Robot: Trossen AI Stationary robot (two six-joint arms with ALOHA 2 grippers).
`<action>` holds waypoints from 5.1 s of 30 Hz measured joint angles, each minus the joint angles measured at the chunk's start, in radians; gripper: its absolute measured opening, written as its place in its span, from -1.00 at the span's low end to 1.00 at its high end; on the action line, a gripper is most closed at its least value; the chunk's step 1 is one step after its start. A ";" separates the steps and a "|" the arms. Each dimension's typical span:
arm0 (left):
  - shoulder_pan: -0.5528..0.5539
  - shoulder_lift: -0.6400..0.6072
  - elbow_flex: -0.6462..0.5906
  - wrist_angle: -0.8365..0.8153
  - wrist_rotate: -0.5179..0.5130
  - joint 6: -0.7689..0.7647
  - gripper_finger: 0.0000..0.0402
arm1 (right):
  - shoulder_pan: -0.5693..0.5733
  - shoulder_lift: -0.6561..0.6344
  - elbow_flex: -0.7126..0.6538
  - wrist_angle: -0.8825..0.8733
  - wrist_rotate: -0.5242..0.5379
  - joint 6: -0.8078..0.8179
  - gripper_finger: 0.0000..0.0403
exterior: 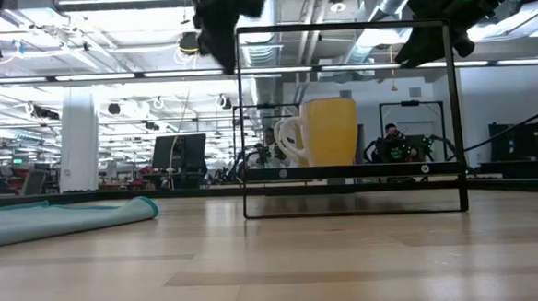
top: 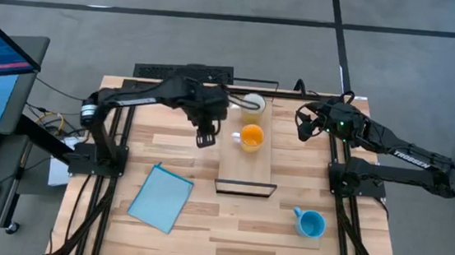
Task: Stack small to large cups/mugs on shelf
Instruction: Put the blue mug on the shelf
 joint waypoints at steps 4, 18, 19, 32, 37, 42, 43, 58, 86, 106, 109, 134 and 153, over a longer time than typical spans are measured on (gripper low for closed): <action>-0.018 -0.093 -0.044 0.154 -0.001 0.012 -0.40 | 0.000 0.000 0.000 0.000 0.000 0.000 0.10; -0.023 -0.586 -0.765 1.014 -0.026 -0.058 -0.40 | 0.000 -0.006 0.004 -0.001 -0.006 0.050 0.10; -0.023 -0.618 -0.808 1.055 -0.025 -0.058 -0.40 | 0.000 -0.006 0.010 -0.004 -0.020 0.057 0.10; -0.023 -0.844 -1.178 1.446 -0.021 -0.038 -0.40 | 0.026 -0.007 0.049 -0.055 -0.502 0.167 0.10; -0.023 -0.850 -1.264 1.507 -0.021 -0.066 -0.40 | 0.083 0.012 0.101 -0.307 -0.509 0.324 0.10; -0.022 -0.849 -1.296 1.511 -0.027 -0.085 -0.40 | 0.172 0.027 0.175 -0.523 -0.578 0.548 0.10; -0.022 -0.849 -1.298 1.512 -0.029 -0.086 -0.40 | 0.193 0.028 0.188 -0.562 -0.594 0.602 0.10; -0.022 -0.849 -1.298 1.474 -0.046 -0.058 -0.40 | 0.586 0.050 0.302 -0.704 -0.576 1.028 0.10; -0.022 -0.849 -1.298 1.427 -0.013 -0.032 -0.40 | 1.045 0.493 0.303 -0.641 -0.546 1.170 0.10; -0.023 -0.849 -1.298 1.427 -0.013 -0.075 -0.40 | 1.043 0.559 0.273 -0.735 -0.531 1.138 0.10; -0.023 -0.849 -1.298 1.426 -0.007 -0.080 -0.40 | 1.043 0.559 0.269 -0.733 -0.531 1.155 0.10; -0.022 -0.849 -1.298 1.379 0.005 -0.058 -0.40 | 1.297 0.599 0.268 -0.635 -0.539 2.136 0.10; -0.022 -0.849 -1.298 1.373 0.005 -0.047 -0.40 | 1.263 0.786 0.268 -0.554 -0.542 2.209 -0.22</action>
